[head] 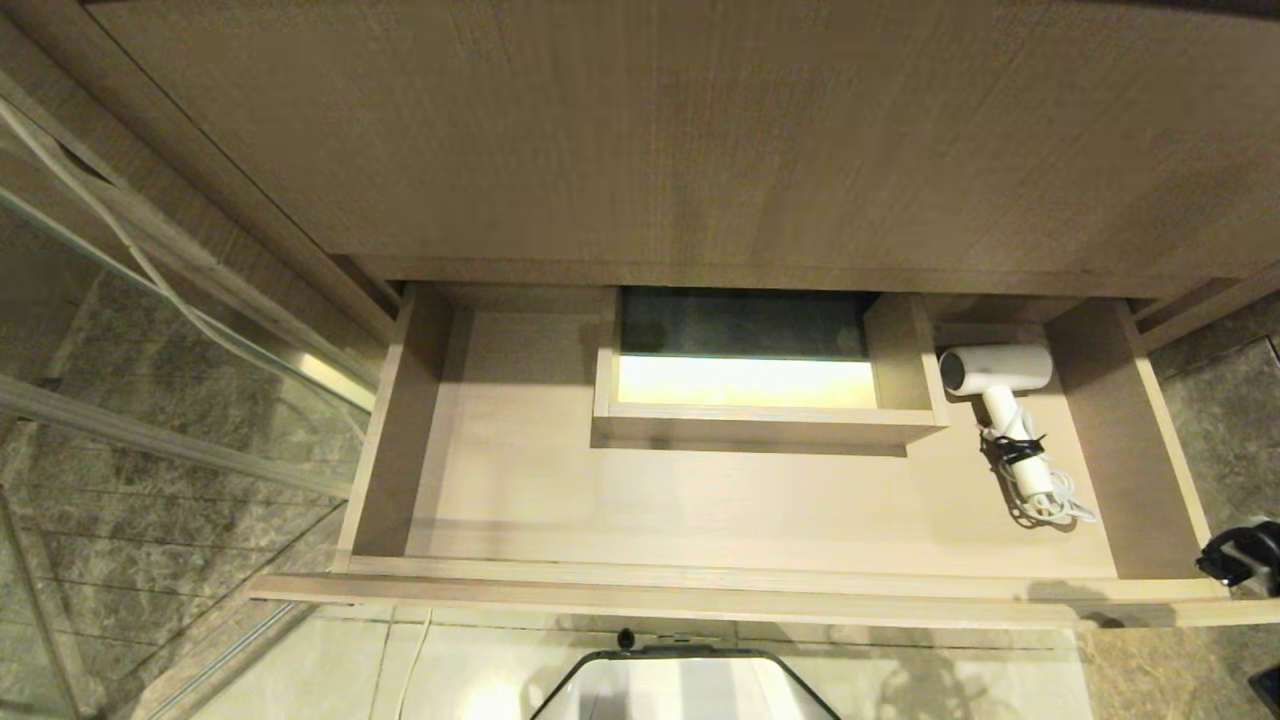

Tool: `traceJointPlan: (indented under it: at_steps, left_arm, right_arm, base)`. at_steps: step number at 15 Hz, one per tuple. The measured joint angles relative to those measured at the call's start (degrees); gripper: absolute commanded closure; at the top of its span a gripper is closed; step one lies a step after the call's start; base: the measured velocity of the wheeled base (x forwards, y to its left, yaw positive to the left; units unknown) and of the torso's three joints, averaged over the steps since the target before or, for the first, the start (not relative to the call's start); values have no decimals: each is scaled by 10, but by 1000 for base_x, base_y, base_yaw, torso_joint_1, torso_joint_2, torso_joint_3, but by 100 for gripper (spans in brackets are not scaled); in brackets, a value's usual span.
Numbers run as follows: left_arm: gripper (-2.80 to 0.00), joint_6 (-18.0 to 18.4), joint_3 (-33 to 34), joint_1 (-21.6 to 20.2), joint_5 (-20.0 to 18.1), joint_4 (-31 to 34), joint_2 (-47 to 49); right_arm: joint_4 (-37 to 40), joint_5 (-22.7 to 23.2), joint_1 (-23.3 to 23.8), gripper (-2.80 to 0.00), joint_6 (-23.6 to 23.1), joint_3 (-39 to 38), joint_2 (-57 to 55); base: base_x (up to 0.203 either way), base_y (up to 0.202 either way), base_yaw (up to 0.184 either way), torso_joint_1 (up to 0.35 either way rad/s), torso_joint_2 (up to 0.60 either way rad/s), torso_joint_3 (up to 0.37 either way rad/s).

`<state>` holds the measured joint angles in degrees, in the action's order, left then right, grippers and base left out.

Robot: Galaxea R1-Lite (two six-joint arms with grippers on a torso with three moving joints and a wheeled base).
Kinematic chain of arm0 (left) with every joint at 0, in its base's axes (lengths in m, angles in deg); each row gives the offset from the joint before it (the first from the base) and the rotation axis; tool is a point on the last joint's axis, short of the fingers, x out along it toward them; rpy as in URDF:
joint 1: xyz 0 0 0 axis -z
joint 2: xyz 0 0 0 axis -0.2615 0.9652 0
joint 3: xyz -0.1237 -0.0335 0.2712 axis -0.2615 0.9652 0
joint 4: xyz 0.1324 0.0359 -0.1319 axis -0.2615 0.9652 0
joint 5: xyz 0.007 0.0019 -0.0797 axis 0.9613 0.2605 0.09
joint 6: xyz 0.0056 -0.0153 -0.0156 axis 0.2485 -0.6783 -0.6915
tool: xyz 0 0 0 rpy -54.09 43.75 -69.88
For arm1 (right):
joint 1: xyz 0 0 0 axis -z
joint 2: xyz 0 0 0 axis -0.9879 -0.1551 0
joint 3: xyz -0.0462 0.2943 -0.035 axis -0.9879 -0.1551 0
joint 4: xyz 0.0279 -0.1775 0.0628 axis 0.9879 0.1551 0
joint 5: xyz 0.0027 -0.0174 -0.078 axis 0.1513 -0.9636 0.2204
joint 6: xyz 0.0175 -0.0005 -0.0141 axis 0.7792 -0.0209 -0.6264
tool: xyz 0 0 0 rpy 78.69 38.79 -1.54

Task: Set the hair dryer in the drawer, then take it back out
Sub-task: Close the drawer

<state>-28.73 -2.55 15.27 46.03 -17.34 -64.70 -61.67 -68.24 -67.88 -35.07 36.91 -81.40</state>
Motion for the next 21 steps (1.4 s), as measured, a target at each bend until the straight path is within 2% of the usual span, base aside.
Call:
traceJointPlan:
  at_steps: [5,11,21]
  left_arm:
    - [0,0,0,0,0,0,0]
    - [0,0,0,0,0,0,0]
    - [0,0,0,0,0,0,0]
  right_arm:
    - [-27,0,0,0,7,3,-21]
    - [-115,1,-1,0,21,40,-217]
    - [-121,6,-3,0,15,81,-286]
  base:
    - [0,0,0,0,0,0]
    - [0,0,0,0,0,0]
    - [0,0,0,0,0,0]
